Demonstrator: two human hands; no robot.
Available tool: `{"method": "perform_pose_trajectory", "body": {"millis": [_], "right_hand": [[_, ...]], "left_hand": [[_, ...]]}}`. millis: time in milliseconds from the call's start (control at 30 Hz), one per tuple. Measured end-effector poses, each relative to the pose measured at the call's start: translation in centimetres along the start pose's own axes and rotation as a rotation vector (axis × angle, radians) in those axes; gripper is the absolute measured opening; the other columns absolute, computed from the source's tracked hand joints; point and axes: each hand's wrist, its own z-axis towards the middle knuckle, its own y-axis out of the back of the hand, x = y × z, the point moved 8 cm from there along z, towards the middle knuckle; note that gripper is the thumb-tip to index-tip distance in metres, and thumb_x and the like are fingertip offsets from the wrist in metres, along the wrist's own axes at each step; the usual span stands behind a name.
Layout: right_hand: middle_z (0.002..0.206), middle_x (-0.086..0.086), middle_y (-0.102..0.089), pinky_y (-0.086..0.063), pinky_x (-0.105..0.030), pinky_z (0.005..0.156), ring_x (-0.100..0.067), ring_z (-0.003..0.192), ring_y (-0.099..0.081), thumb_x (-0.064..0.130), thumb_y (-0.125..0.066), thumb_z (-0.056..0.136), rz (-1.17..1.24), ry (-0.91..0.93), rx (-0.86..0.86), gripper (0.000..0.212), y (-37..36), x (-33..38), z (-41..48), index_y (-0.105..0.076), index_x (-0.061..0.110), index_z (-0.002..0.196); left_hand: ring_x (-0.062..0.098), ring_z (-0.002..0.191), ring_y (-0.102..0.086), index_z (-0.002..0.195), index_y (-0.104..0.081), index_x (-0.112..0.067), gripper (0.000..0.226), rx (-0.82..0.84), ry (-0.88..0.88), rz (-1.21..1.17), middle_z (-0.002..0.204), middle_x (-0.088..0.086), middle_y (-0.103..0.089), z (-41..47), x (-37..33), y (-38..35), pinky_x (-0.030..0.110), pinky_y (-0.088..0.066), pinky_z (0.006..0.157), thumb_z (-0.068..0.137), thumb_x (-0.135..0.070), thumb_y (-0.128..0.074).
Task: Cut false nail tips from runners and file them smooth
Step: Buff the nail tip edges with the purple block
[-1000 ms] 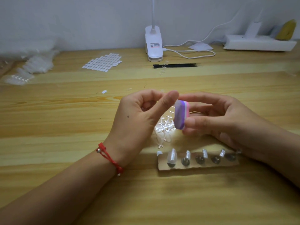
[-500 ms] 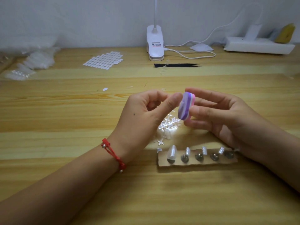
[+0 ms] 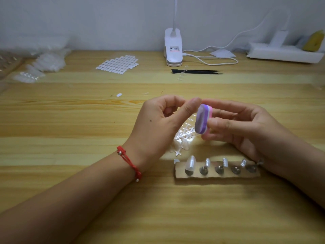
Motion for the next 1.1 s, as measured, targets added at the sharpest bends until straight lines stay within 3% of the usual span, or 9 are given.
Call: {"method": "perform_pose_trajectory", "body": {"millis": [233,333,467,633,833,1000,1100], "right_hand": [[0.100,-0.014,-0.074,-0.057,-0.024,0.067,-0.021,0.084,-0.073,0.013,-0.075,0.059,-0.011,-0.017,0.035,0.046,-0.18,0.01,0.05,-0.075,0.012,0.105],[0.100,-0.013,-0.074,-0.057,-0.023,0.066,-0.020,0.084,-0.072,0.013,-0.075,0.058,0.030,0.008,-0.001,0.043,0.19,0.16,0.09,-0.076,0.014,0.102],[0.096,-0.011,-0.075,-0.057,-0.023,0.066,-0.019,0.082,-0.073,0.008,-0.080,0.058,-0.014,-0.024,0.065,0.046,-0.32,0.11,0.06,-0.076,0.015,0.103],[0.093,-0.010,-0.075,-0.057,-0.022,0.065,-0.017,0.078,-0.073,0.008,-0.078,0.057,0.041,-0.003,0.020,0.042,0.17,0.20,0.09,-0.078,0.015,0.098],[0.094,-0.010,-0.075,-0.057,-0.023,0.066,-0.019,0.081,-0.073,0.005,-0.079,0.063,-0.018,-0.018,0.068,0.041,-0.27,0.08,-0.04,-0.076,0.014,0.103],[0.091,-0.010,-0.075,-0.057,-0.021,0.065,-0.017,0.078,-0.073,0.010,-0.075,0.060,0.036,0.006,0.020,0.040,0.09,0.18,0.06,-0.078,0.015,0.099],[0.096,-0.011,-0.075,-0.058,-0.024,0.066,-0.020,0.082,-0.073,0.011,-0.081,0.059,-0.034,-0.014,0.068,0.043,-0.45,0.06,-0.04,-0.078,0.017,0.101]], "left_hand": [[0.002,0.037,-0.026,0.068,-0.066,-0.016,0.021,-0.008,0.004,-0.007,0.045,-0.013,-0.032,0.05,0.16,0.18,0.008,-0.023,0.040,0.082,-0.032,-0.065],[0.003,0.040,-0.025,0.070,-0.067,-0.014,0.024,0.038,0.005,-0.003,0.051,-0.001,-0.033,0.00,0.16,-0.24,0.011,-0.023,0.041,0.081,-0.035,-0.064],[0.001,0.037,-0.026,0.068,-0.065,-0.015,0.021,0.001,0.017,-0.021,0.046,-0.011,-0.033,0.06,0.23,0.17,0.009,-0.023,0.040,0.081,-0.032,-0.066],[0.002,0.039,-0.028,0.070,-0.067,-0.015,0.023,0.065,0.023,-0.025,0.048,-0.008,-0.036,-0.05,0.21,-0.40,0.008,-0.025,0.042,0.077,-0.037,-0.064],[0.002,0.036,-0.028,0.070,-0.065,-0.013,0.021,-0.003,0.026,-0.012,0.044,-0.014,-0.035,0.03,0.26,0.21,0.008,-0.024,0.040,0.085,-0.028,-0.064],[0.002,0.041,-0.026,0.073,-0.066,-0.011,0.025,0.052,0.022,0.005,0.052,-0.001,-0.034,-0.15,0.10,-0.25,0.012,-0.025,0.042,0.082,-0.034,-0.064],[0.001,0.036,-0.029,0.070,-0.064,-0.013,0.021,0.002,0.028,-0.002,0.044,-0.013,-0.036,-0.06,0.14,0.17,0.008,-0.025,0.041,0.086,-0.027,-0.064]]}}
